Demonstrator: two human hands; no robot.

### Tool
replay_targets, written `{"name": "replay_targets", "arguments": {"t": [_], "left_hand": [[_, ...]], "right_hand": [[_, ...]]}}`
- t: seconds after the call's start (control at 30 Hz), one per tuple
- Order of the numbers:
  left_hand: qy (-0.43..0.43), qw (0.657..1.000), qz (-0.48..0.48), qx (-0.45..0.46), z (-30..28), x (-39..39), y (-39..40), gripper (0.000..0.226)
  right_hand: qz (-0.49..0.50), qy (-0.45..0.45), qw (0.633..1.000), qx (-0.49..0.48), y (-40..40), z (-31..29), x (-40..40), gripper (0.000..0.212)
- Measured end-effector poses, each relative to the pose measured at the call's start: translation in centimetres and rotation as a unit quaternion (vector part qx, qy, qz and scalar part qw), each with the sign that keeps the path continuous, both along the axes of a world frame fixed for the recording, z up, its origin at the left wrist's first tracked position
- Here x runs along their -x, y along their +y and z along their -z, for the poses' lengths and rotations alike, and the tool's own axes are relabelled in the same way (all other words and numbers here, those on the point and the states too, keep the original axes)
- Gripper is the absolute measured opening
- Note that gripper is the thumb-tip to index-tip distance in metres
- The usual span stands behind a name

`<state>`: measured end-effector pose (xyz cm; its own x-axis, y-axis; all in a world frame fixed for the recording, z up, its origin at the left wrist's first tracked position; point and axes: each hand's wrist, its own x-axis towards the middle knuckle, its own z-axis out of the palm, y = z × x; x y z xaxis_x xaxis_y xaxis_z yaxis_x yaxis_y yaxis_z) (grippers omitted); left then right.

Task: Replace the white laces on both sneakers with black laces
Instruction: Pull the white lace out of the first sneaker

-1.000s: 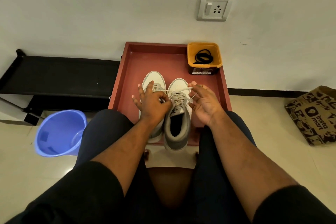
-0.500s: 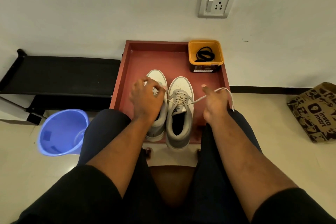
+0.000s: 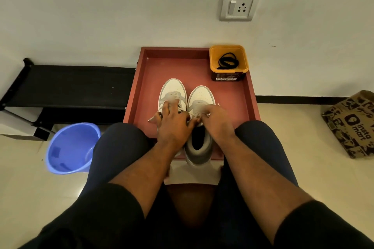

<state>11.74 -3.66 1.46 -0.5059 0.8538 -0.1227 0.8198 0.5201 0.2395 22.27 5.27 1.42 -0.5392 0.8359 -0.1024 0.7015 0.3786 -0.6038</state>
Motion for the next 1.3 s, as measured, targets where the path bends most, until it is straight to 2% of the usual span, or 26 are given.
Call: {"name": "replay_targets", "arguments": {"t": [0.1,0.17,0.37,0.5,0.57,0.67,0.73,0.87,1.0,1.07,1.17,1.2,1.3], "left_hand": [[0.042,0.999,0.016,0.000,0.0,0.8,-0.4,0.044],[0.031,0.999,-0.001,0.008,-0.1,1.4,-0.6,0.042],[0.064,0.998,0.017,-0.023,-0.3,0.0,-0.3,0.034],[0.017,0.999,-0.013,-0.034,-0.5,-0.4,0.4,0.034],[0.003,0.999,-0.034,-0.040,-0.7,-0.3,0.7,0.034],[-0.014,0.997,-0.055,-0.059,-0.7,-0.3,0.7,0.033],[-0.032,0.995,-0.066,-0.072,-0.7,-0.5,0.7,0.033],[-0.063,0.992,-0.071,-0.086,-0.7,-0.5,0.7,0.032],[-0.077,0.991,-0.063,-0.095,-0.6,-0.3,0.4,0.032],[-0.076,0.991,-0.063,-0.094,-0.6,-0.3,0.4,0.035],[-0.073,0.990,-0.067,-0.097,-0.5,-0.4,0.4,0.038],[-0.074,0.990,-0.069,-0.098,-0.5,-0.4,0.5,0.038],[-0.076,0.989,-0.073,-0.103,-0.4,-0.4,0.5,0.037]], "right_hand": [[-0.040,-0.042,0.998,-0.029,0.5,0.0,0.3,0.023],[-0.056,-0.057,0.996,-0.048,0.6,-0.2,0.5,0.027],[-0.095,-0.033,0.993,-0.068,0.8,0.1,0.1,0.022],[-0.099,-0.034,0.987,-0.123,0.8,0.1,0.2,0.014],[-0.076,-0.016,0.987,-0.142,0.9,0.3,0.2,0.013],[0.052,0.046,0.994,-0.087,1.3,0.6,-0.3,0.008],[0.077,0.055,0.993,-0.073,1.5,0.8,-0.5,0.009],[-0.055,-0.001,0.995,-0.084,0.8,0.9,-0.4,0.040],[-0.064,-0.022,0.987,-0.147,0.6,0.9,-0.1,0.022],[-0.020,0.008,0.988,-0.154,1.0,0.7,-0.3,0.016],[0.122,0.064,0.983,-0.118,1.8,0.2,-1.0,0.014],[0.132,0.060,0.983,-0.115,1.9,0.2,-1.1,0.016],[0.007,0.011,0.991,-0.136,1.3,0.5,-0.7,0.036]]}}
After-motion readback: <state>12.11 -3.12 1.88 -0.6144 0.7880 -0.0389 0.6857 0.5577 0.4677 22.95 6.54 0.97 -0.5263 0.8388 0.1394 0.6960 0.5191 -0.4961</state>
